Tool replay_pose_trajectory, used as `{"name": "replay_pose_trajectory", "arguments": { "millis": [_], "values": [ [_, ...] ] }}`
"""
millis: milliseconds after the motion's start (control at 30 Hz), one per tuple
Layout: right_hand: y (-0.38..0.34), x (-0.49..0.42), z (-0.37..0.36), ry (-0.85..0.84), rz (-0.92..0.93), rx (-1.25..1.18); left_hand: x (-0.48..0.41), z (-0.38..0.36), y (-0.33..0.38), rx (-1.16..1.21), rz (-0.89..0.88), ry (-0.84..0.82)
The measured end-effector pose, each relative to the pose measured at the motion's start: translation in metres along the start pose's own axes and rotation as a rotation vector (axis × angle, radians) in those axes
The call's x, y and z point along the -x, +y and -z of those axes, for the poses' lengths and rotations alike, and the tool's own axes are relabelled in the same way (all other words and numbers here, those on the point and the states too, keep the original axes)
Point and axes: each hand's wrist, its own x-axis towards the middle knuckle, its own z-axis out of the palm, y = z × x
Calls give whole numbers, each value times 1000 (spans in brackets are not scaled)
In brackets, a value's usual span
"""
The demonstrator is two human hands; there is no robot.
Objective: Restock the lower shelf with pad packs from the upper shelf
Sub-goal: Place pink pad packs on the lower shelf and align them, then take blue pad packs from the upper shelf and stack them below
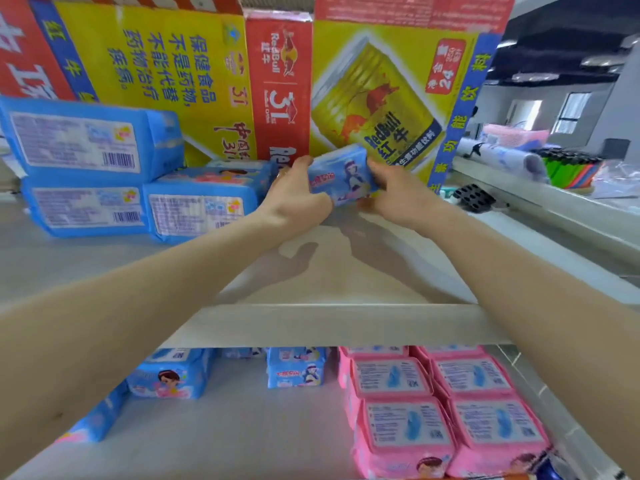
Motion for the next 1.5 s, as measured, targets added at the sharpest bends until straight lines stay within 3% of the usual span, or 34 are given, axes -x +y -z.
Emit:
{"name": "replay_pose_trajectory", "arguments": {
  "millis": [133, 267, 433, 567, 767, 1133, 1300, 1500],
  "values": [
    [-7, 24, 25, 112, 44, -95, 19, 0, 10, 102, -183, 177],
    [-17, 75, 42, 231, 256, -264, 59, -6, 24, 48, -410, 388],
    [-26, 131, 47, 362, 312, -451, 119, -16, 49, 186, -472, 583],
    [-33, 167, 47, 410, 336, -485, 157, -19, 62, 408, -478, 514],
    [-28, 207, 42, 453, 360, -471, 202, -22, 55, 378, -545, 513],
    [-53, 287, 4, 253, 315, -567, 276, -15, 16, 452, -542, 569],
    [-82, 311, -31, 268, 291, -468, 310, 2, -25, 375, -426, 602],
    [-115, 330, -88, 218, 218, -448, 348, 34, -76, 360, -283, 532]
  ]
}}
